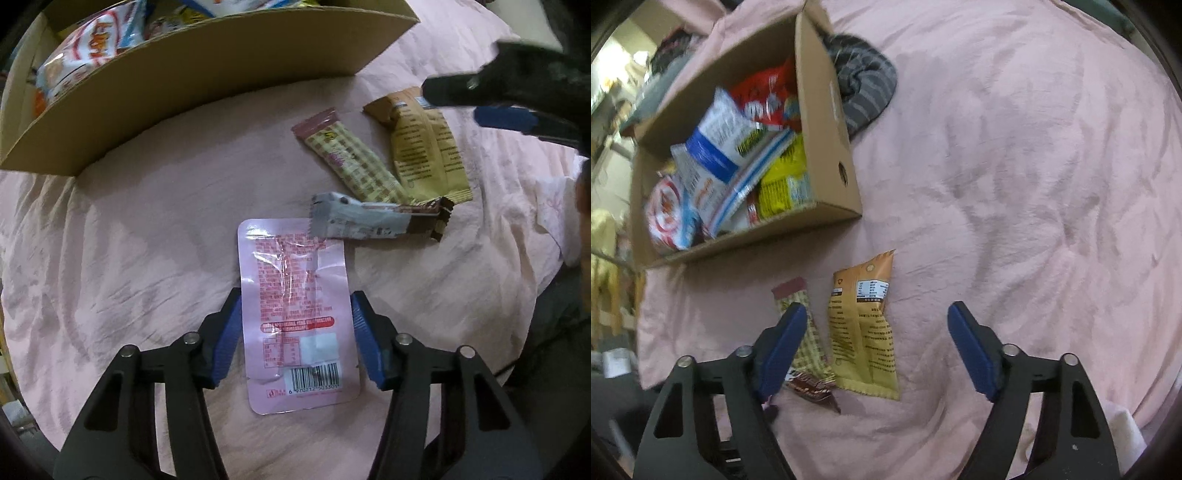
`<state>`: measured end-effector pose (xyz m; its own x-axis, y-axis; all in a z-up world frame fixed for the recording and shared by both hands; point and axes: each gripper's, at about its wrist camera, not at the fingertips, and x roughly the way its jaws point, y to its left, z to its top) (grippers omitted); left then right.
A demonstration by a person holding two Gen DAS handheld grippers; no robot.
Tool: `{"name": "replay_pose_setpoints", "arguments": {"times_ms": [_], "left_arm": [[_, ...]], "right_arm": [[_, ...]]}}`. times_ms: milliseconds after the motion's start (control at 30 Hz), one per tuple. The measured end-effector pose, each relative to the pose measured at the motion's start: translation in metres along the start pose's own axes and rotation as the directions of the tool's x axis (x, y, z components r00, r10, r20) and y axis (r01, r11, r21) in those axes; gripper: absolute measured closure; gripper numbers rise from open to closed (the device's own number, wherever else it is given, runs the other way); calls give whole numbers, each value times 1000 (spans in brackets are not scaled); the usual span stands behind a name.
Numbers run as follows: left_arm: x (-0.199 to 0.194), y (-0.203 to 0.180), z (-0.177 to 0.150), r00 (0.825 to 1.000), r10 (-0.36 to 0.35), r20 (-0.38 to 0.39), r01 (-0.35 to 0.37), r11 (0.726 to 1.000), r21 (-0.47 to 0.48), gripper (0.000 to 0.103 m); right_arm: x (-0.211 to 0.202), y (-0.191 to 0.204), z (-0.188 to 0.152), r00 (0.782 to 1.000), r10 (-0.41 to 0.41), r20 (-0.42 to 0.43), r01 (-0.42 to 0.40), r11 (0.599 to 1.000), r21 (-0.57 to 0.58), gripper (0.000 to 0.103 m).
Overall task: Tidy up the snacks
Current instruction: 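Grasp the pink packet with the left tool while the right tool grasps the gold snack bag, then carry the pink packet and gold bag over the box with both tools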
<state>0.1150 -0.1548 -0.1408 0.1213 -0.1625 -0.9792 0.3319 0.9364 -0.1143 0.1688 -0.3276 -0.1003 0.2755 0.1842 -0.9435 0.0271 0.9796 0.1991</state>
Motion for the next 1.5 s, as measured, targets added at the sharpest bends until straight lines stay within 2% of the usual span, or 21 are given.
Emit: {"name": "replay_pose_setpoints", "arguments": {"times_ms": [200, 367, 400, 467, 633, 767, 967, 1500], "left_arm": [[-7, 23, -8, 1000, 7, 12, -6, 997, -73, 51], [-17, 46, -13, 999, 21, 46, -14, 988, -156, 54], [-19, 50, -14, 998, 23, 51, -14, 986, -168, 54], [-22, 58, -13, 998, 25, 62, -12, 981, -195, 54], [-29, 68, -15, 995, 38, 97, -14, 972, -233, 54], [-39, 84, -14, 991, 52, 123, -22, 972, -235, 54], [-39, 96, -14, 992, 50, 119, -16, 962, -272, 54], [-69, 125, -25, 976, 110, 189, -44, 944, -326, 55]], "right_arm": [[27, 18, 5, 996, -63, -61, 60, 997, -53, 34], [39, 23, 1, 991, -104, -87, 97, 992, -79, 48], [40, 23, 0, 990, -104, -90, 97, 992, -83, 49], [40, 24, -2, 991, -100, -91, 91, 991, -95, 57], [33, 27, -9, 994, -87, -64, 80, 991, -108, 65], [21, 24, -11, 997, -58, -46, 55, 996, -69, 67], [2, 15, -17, 1000, -18, -8, 18, 1000, -22, 70], [-44, -21, -5, 994, -2, 105, -6, 997, 80, 72]]}}
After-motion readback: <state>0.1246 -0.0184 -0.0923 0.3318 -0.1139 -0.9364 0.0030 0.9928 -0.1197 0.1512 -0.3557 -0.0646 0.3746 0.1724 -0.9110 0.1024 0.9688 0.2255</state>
